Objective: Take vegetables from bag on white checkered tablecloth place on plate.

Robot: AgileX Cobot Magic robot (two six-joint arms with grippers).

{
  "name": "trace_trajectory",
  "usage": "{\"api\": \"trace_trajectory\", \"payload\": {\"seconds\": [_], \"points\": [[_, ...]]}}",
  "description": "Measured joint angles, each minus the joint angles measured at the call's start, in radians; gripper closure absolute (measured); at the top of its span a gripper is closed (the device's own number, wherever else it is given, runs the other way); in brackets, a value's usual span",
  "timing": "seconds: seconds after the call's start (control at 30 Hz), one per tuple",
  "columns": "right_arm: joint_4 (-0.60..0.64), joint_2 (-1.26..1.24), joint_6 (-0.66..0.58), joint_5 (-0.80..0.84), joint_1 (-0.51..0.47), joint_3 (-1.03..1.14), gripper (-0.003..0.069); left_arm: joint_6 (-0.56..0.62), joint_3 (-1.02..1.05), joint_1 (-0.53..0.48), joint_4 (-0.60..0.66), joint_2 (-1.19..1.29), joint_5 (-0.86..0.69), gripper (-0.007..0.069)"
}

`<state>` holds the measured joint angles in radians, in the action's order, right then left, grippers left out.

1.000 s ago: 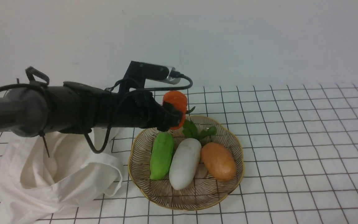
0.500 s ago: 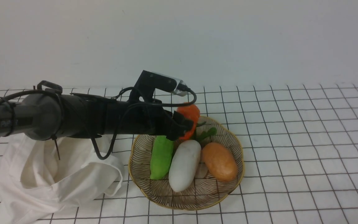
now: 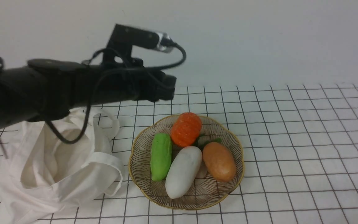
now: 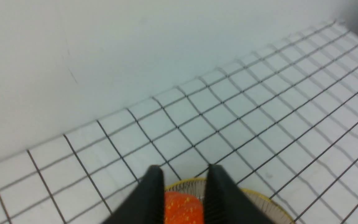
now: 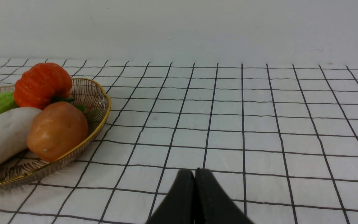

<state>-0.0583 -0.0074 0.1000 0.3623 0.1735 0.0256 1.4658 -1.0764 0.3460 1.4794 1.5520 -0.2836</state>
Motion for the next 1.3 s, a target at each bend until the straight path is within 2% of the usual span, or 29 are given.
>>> {"api": "trace_trajectory", "payload": {"seconds": [0.07, 0.13, 0.33, 0.43, 0.67, 0.9, 1.3], "points": [[0.000, 0.000, 0.000, 0.000, 0.000, 0.000, 0.0673, -0.066, 0.017, -0.006, -0.058, -0.080, -0.001, 0.0574], [0.000, 0.000, 0.000, 0.000, 0.000, 0.000, 0.0673, -0.144, 0.042, -0.015, -0.119, -0.174, -0.003, 0.0611], [0.000, 0.000, -0.001, 0.000, 0.000, 0.000, 0.0673, -0.315, 0.161, -0.055, -0.294, -0.496, -0.036, 0.0632], [0.000, 0.000, -0.001, 0.000, 0.000, 0.000, 0.0673, -0.355, 0.210, -0.062, -0.318, -0.624, -0.070, 0.0632], [0.000, 0.000, -0.003, 0.000, 0.000, 0.000, 0.0673, -0.358, 0.268, -0.062, -0.339, -0.806, -0.166, 0.0632], [0.000, 0.000, -0.003, 0.000, 0.000, 0.000, 0.0673, -0.355, 0.268, -0.062, -0.327, -0.871, -0.173, 0.0632], [0.000, 0.000, -0.003, 0.000, 0.000, 0.000, 0.0673, -0.356, 0.273, -0.062, -0.296, -0.975, -0.096, 0.0632]]}}
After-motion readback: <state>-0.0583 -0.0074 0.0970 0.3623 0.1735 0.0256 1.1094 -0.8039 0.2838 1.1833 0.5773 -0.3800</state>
